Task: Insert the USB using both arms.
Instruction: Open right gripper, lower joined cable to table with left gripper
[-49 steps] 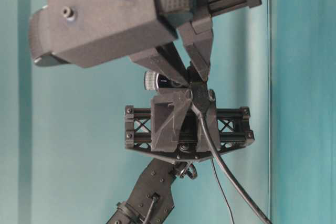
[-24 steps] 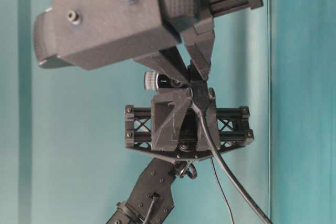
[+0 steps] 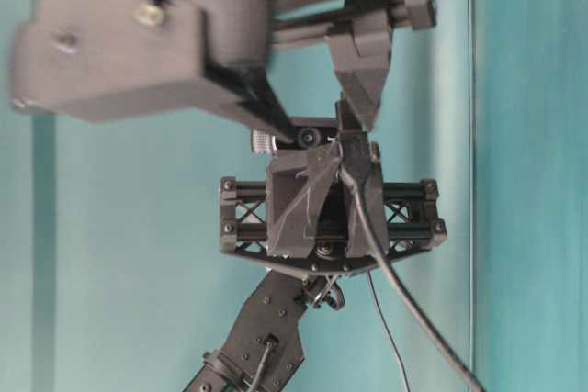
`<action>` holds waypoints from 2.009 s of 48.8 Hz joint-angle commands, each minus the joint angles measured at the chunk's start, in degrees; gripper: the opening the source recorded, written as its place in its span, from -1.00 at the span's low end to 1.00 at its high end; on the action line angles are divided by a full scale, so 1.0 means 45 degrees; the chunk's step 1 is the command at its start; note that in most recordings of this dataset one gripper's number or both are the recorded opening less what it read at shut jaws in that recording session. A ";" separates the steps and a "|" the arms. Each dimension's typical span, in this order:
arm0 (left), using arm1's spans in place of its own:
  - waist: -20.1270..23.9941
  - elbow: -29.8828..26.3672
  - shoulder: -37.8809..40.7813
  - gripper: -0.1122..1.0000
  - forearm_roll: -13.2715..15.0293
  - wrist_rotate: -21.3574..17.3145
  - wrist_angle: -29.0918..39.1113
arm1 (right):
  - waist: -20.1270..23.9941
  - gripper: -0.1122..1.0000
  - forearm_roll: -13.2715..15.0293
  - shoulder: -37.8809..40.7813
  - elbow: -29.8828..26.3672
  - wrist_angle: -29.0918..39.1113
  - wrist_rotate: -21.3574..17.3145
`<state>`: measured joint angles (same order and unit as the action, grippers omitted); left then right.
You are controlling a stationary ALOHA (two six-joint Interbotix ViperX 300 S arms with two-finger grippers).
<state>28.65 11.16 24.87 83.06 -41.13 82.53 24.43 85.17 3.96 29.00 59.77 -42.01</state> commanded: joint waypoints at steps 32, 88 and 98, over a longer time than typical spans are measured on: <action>-0.2187 -0.0215 -0.1289 -0.59 -0.6855 0.0859 -0.5098 | 0.0625 0.51 -0.4570 -0.4746 0.0742 -0.0234 -0.8125; -0.4414 -0.0664 -0.0332 -0.59 -1.4004 0.5293 -0.8516 | -0.0215 0.51 -0.5391 -0.5762 0.2012 -0.0293 -1.0332; -0.4492 -0.0898 -0.0547 -0.39 -1.4004 0.5293 -0.8223 | -0.0215 0.51 -0.5391 -0.6055 0.2148 -0.0293 -1.0332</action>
<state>8.70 8.79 24.35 20.30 -17.84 45.26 23.47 60.73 -22.24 39.20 58.62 -87.89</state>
